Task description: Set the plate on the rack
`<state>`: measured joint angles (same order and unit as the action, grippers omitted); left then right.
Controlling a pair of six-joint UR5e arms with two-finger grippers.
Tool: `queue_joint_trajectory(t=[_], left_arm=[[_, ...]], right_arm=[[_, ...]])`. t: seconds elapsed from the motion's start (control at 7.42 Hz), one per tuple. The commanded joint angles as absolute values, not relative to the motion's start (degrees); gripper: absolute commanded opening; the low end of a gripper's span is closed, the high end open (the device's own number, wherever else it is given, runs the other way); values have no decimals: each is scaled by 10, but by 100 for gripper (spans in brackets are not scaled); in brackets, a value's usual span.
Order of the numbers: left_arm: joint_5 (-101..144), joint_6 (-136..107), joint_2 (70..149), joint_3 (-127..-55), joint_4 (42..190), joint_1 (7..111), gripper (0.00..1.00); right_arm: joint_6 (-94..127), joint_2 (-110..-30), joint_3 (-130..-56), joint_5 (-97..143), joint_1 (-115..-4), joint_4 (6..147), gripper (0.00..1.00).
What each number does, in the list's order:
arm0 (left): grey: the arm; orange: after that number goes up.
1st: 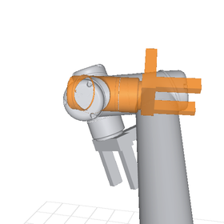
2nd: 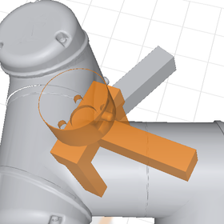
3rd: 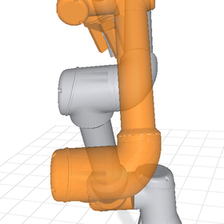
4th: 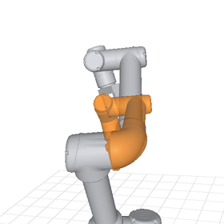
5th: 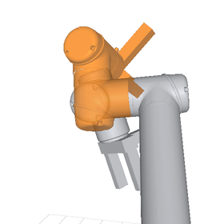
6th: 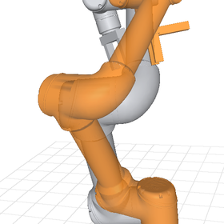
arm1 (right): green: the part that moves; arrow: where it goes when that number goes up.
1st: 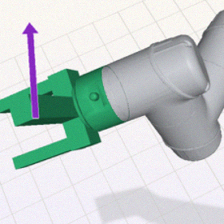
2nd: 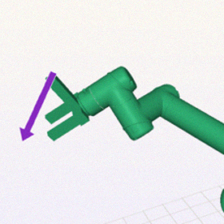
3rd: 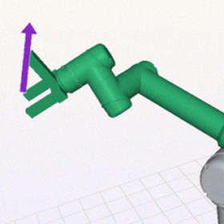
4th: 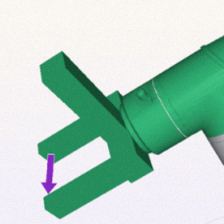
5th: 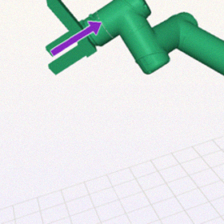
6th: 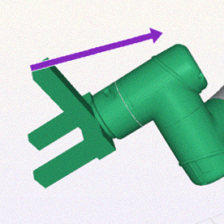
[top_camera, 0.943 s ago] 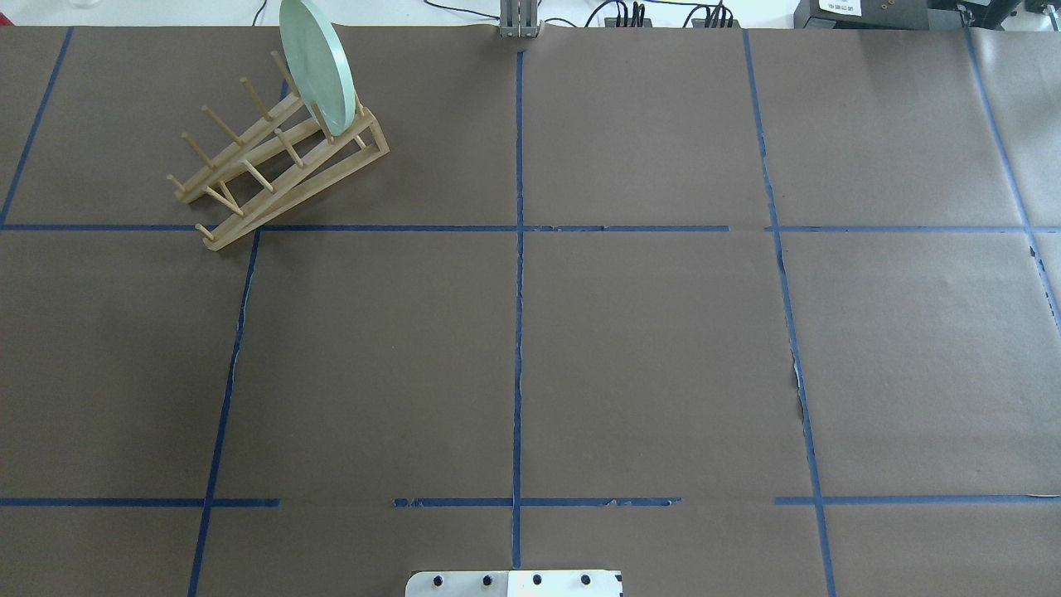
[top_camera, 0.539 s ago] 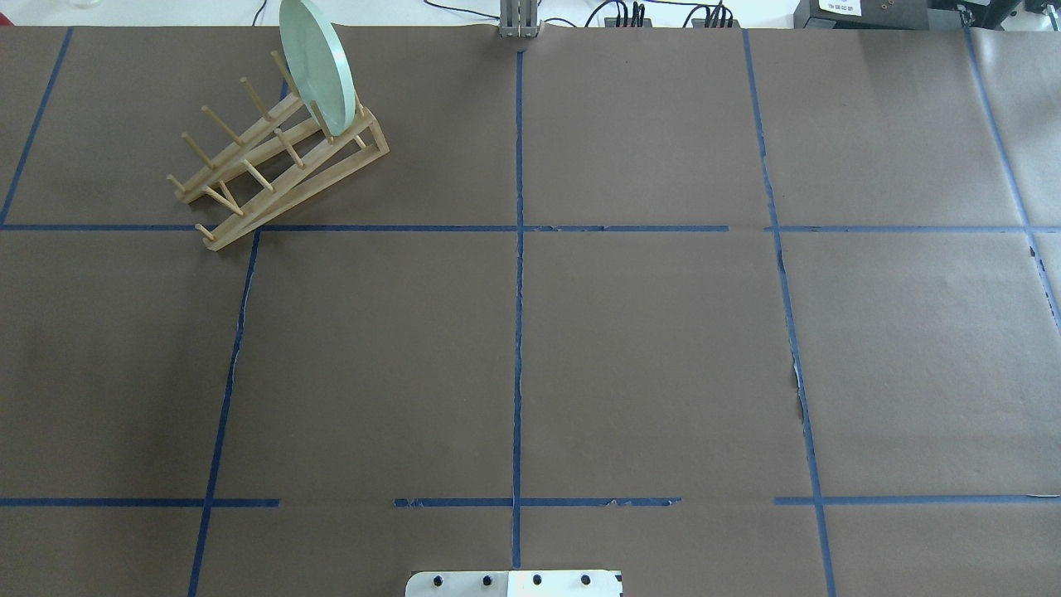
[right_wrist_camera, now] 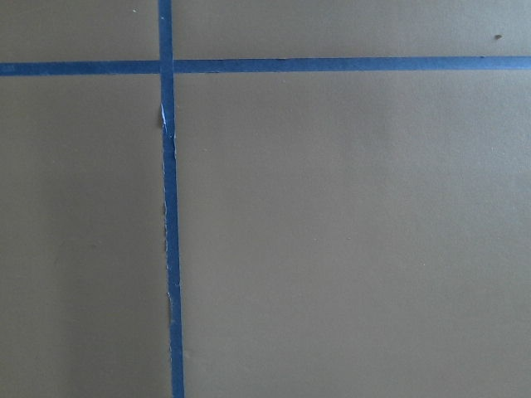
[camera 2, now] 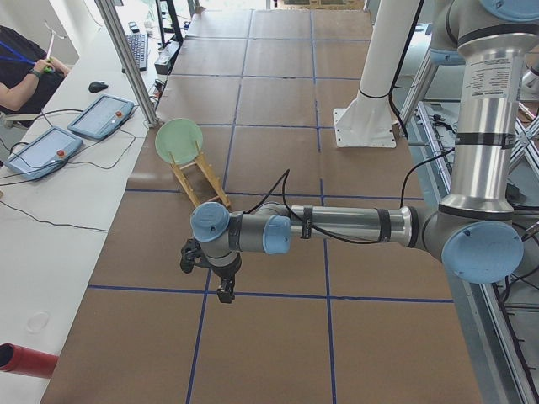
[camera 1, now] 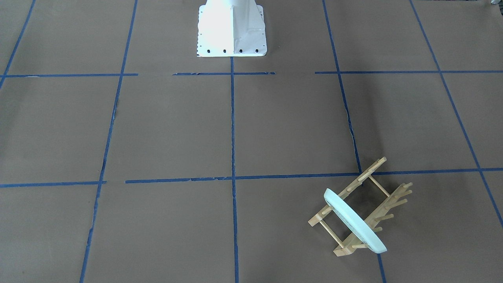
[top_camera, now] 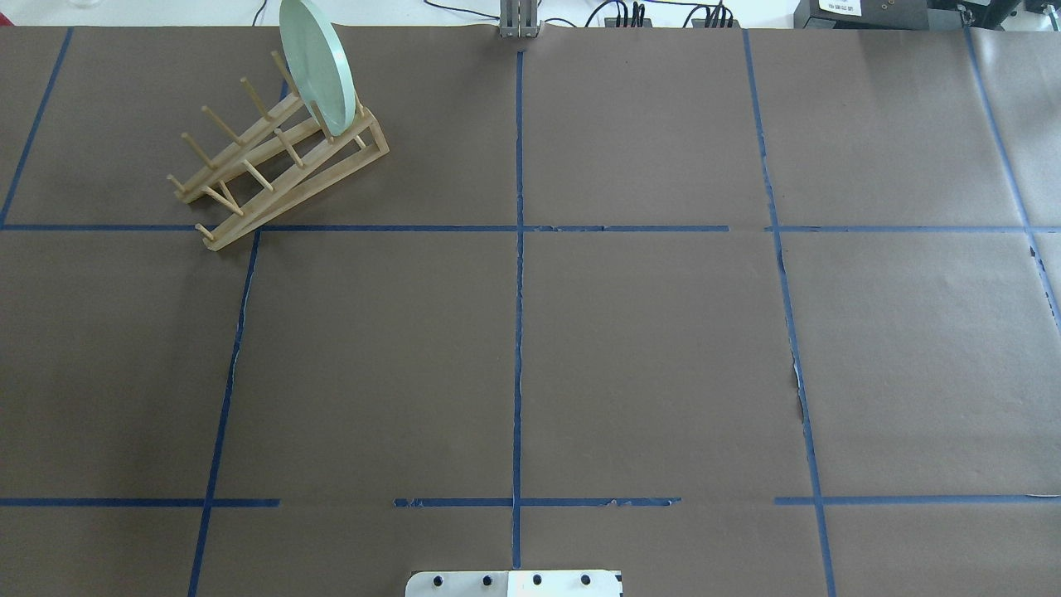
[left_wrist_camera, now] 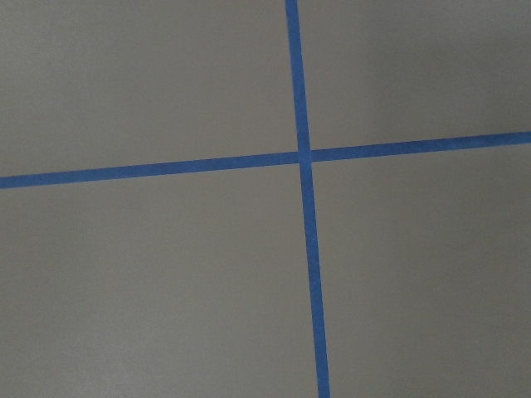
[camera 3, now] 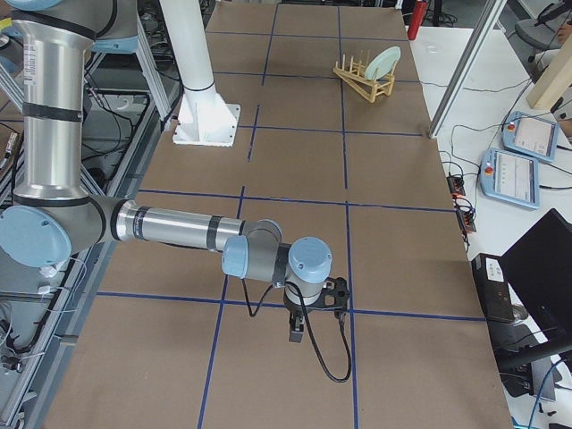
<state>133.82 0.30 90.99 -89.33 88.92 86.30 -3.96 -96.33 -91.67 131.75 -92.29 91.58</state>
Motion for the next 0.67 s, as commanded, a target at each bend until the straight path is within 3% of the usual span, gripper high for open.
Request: queue_joint_trajectory(t=[0.0, 0.54], left_arm=[[1339, 7, 910, -896, 859, 879, 100], [1339, 9, 895, -927, 860, 905, 100]], right_arm=[[-40, -963, -917, 1317, -923, 916, 100], [-40, -963, -917, 1317, -923, 916, 100]])
